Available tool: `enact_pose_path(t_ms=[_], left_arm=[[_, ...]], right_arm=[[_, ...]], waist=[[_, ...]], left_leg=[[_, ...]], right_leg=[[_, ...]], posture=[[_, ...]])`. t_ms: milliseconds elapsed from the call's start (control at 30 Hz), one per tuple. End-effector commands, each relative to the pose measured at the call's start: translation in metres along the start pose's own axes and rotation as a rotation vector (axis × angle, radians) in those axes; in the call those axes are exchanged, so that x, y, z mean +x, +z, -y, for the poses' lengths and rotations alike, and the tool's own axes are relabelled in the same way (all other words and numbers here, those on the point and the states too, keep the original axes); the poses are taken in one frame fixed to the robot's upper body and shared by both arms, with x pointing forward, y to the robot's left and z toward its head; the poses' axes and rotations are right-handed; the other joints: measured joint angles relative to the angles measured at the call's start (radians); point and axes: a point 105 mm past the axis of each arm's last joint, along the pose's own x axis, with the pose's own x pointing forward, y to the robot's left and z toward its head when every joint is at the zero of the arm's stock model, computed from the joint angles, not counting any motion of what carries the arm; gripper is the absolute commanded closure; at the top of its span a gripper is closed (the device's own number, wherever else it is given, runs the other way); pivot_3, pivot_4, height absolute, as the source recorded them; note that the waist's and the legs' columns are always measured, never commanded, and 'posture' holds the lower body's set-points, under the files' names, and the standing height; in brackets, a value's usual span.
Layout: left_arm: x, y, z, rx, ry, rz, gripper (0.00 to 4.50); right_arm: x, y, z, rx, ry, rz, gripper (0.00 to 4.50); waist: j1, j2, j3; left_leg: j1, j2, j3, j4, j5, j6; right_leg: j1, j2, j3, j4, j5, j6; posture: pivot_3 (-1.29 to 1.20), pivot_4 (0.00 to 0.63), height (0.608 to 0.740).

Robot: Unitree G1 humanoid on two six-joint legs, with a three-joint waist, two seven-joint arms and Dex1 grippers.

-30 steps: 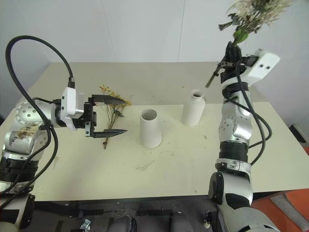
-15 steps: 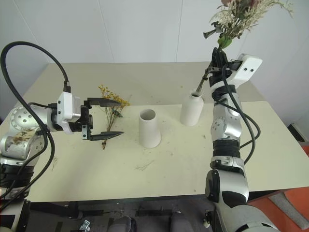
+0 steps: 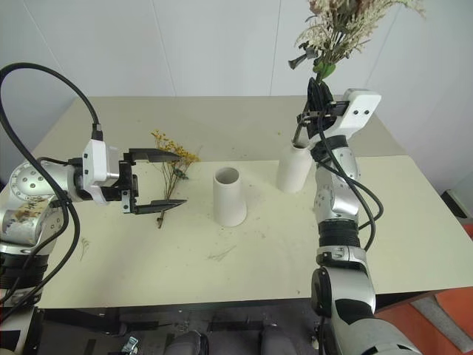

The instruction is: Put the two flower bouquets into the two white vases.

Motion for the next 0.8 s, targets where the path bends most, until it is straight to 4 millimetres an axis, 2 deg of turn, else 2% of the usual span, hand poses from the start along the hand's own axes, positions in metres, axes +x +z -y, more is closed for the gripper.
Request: enact_pose_path(t_ms=[33, 567, 800], left_arm=[[-0.004, 0.01, -0.004, 0.046, 0.018, 0.011, 0.0], [-0.002, 0.01, -0.005, 0.05, 0.02, 0.021, 0.0], [-0.001, 0.01, -0.007, 0.054, 0.018, 0.025, 0.0]], right_arm=[[0.0, 0.004, 0.001, -0.023, -0.002, 0.004, 4.29], [-0.015, 0.005, 0.015, -0.049, -0.05, -0.013, 4.29], [-0.018, -0.006, 0.009, -0.048, -0.032, -0.042, 4.29]], waist=[[-0.001, 0.0, 0.0], [0.002, 0.001, 0.0], [0.002, 0.001, 0.0]], left_leg=[[0.0, 0.0, 0.0, 0.0, 0.0, 0.0], [-0.003, 0.0, 0.0, 0.0, 0.0, 0.0], [-0.002, 0.0, 0.0, 0.0, 0.0, 0.0]], right_leg=[[0.0, 0.0, 0.0, 0.0, 0.0, 0.0], [-0.002, 0.0, 0.0, 0.0, 0.0, 0.0], [-0.002, 0.0, 0.0, 0.0, 0.0, 0.0]], posture=[[0.0, 0.15, 0.74], [0.0, 0.15, 0.74], [0.0, 0.15, 0.74]])
